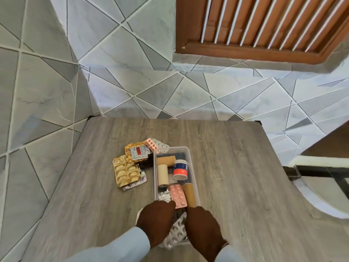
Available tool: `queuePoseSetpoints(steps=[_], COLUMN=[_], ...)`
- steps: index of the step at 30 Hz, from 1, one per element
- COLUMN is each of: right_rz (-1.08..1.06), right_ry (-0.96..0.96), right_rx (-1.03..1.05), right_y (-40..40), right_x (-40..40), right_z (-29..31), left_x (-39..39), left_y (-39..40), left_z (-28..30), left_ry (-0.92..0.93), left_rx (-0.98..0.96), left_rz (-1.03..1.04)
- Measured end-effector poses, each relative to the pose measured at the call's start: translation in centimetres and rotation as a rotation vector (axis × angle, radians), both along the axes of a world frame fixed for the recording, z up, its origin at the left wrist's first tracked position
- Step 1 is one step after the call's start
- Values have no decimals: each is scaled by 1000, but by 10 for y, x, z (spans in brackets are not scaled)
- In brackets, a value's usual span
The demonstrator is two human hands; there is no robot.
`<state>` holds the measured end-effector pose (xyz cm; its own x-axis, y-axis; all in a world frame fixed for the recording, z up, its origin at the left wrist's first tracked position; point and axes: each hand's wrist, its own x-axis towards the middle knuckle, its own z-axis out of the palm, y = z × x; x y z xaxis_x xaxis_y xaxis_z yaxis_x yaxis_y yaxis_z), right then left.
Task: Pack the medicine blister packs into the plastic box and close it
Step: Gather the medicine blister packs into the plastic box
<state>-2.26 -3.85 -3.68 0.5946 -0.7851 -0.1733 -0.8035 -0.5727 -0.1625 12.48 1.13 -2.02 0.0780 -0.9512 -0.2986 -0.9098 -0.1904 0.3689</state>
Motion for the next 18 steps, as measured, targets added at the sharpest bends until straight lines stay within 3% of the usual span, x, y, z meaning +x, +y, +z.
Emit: queuePoseSetpoints(steps=[2,5,11,14,18], right_rz=[-1,-46,6,-22,15], right_ry=[42,-124,-352,-360,-325], right_rx=[13,99,262,214,198], right_y=[6,4,-8,-7,3], right_x=[4,9,14,11,6], right_z=[-1,10,2,3,2], left_x=[-5,-5,11,12,8], left_y=[1,0,11,14,9], left_z=[-3,-1,6,-4,-10], left_ry=[-96,-134,88,-46,-145], left_rx=[-44,-105,7,53,-83], left_rz=[-63,-68,-86,-172,-135])
